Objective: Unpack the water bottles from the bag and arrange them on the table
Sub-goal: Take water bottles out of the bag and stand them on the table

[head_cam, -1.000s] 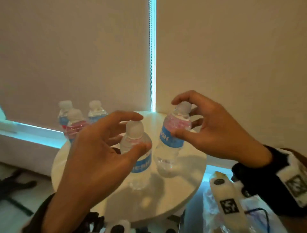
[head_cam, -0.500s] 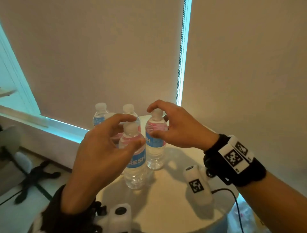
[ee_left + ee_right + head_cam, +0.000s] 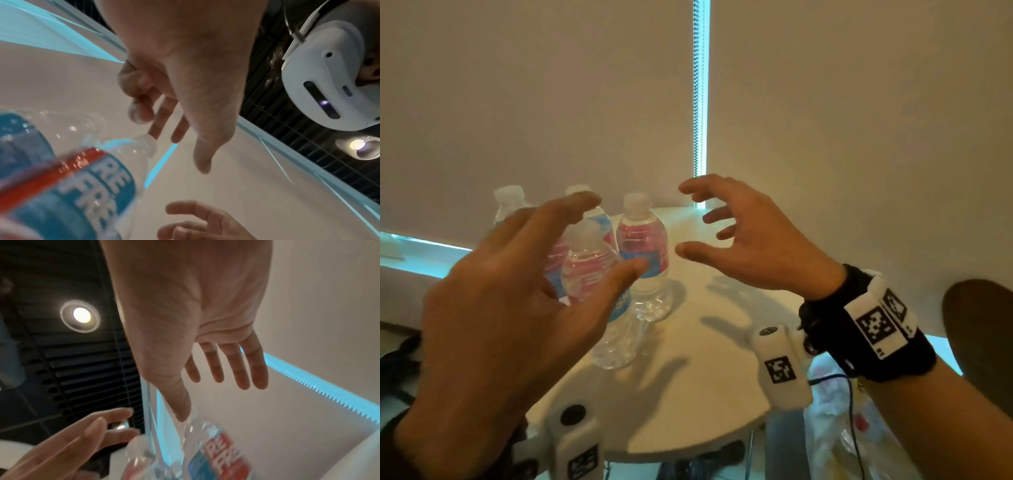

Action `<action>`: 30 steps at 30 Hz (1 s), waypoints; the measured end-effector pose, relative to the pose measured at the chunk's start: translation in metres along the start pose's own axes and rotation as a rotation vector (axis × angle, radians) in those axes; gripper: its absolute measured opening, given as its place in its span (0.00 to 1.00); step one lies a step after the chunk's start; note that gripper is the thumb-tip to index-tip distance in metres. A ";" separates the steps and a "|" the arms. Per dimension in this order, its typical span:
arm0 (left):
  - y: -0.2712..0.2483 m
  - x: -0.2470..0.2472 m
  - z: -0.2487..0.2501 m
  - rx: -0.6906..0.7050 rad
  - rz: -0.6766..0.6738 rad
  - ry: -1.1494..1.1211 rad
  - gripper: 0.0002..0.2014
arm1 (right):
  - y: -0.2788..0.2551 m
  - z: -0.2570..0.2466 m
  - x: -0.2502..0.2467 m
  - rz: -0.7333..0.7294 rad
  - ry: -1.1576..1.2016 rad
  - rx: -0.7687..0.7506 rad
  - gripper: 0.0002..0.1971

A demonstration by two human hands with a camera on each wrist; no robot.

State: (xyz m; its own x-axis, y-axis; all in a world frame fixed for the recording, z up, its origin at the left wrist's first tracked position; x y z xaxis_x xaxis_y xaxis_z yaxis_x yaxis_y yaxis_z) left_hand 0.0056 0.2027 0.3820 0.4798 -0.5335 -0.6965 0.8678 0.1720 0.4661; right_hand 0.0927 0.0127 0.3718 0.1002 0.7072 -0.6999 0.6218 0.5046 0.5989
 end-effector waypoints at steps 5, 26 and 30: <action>-0.035 0.054 0.046 0.185 -0.171 -0.240 0.25 | -0.104 0.046 -0.068 0.201 -0.023 0.226 0.19; -0.206 0.466 0.118 0.529 -0.741 0.427 0.21 | -0.436 0.223 0.037 0.175 -0.151 1.057 0.34; -0.201 0.482 0.132 0.745 -0.540 0.650 0.27 | -0.429 0.232 0.039 0.173 -0.198 1.057 0.34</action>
State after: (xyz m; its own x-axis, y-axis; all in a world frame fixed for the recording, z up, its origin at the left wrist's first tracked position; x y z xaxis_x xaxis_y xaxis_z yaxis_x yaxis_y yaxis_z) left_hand 0.0456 -0.1983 0.0245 0.2291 0.1814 -0.9564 0.7933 -0.6041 0.0755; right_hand 0.0100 -0.2908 -0.0027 0.3155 0.5874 -0.7453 0.9313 -0.3425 0.1243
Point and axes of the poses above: each hand's wrist, its own y-axis towards the middle knuckle, its own x-axis out of the palm, z = x × y, the point moved 8 cm from there along y, towards the middle knuckle, and after that the axes turned 13 degrees about -x, right-handed, at the moved point
